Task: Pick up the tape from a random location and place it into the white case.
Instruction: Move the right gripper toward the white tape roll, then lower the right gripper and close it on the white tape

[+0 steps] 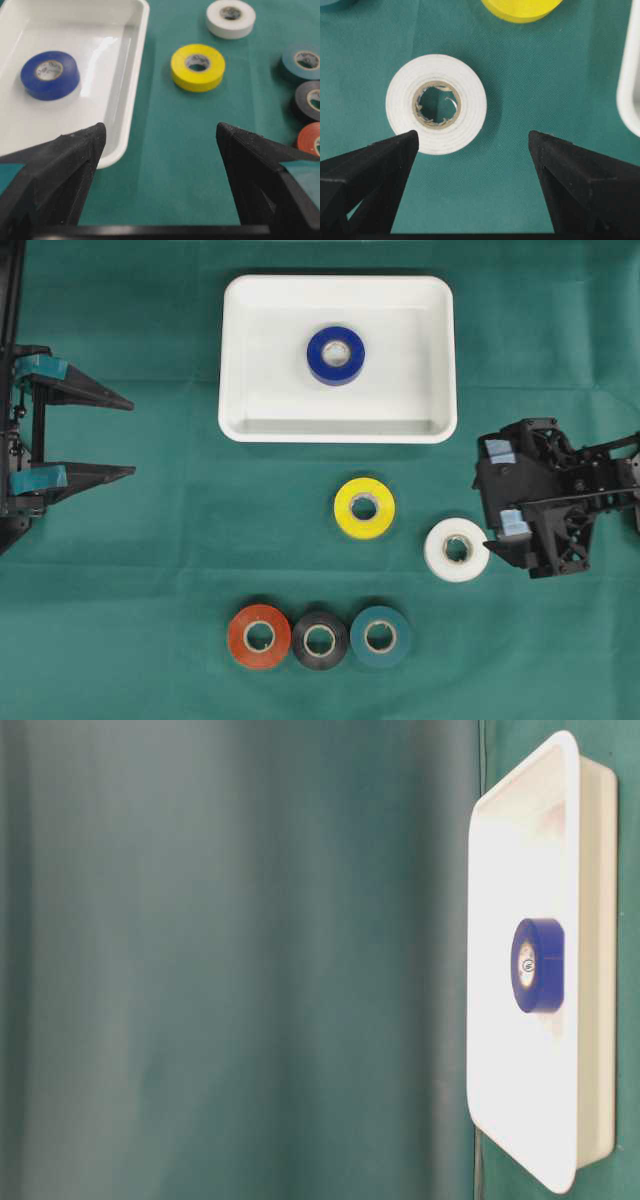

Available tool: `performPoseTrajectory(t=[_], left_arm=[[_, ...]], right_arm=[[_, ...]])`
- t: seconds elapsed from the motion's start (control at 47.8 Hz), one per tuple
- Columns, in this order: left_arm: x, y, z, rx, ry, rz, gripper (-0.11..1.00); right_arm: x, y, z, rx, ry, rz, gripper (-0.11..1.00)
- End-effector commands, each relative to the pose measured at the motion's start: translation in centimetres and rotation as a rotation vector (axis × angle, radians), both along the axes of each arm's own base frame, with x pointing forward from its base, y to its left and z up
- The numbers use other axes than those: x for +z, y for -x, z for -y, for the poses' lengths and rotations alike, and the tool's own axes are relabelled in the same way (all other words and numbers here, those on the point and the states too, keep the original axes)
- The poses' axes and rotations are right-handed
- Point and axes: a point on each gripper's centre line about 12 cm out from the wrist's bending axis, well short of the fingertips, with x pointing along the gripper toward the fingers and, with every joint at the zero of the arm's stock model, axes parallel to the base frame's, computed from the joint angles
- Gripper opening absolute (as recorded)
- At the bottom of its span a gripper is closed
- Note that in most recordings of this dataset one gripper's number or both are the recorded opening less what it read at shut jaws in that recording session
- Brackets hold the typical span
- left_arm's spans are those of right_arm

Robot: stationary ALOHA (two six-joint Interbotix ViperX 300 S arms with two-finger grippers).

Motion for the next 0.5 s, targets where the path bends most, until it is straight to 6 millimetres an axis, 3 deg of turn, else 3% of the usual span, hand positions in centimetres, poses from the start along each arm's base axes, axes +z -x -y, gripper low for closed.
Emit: performPoseTrajectory(t=[0.0, 0.481], left_arm=[[0.4, -0.2, 0.0, -0.003, 0.001, 0.011, 0.9], [0.3, -0.3, 0.0, -0.003, 0.001, 0.003, 0.9]], right_arm=[[0.2, -0.9, -0.2, -0.002, -0.009, 0.027, 0.92], [-5.1, -3.1, -1.0, -0.024, -0.028, -0.016, 0.92]])
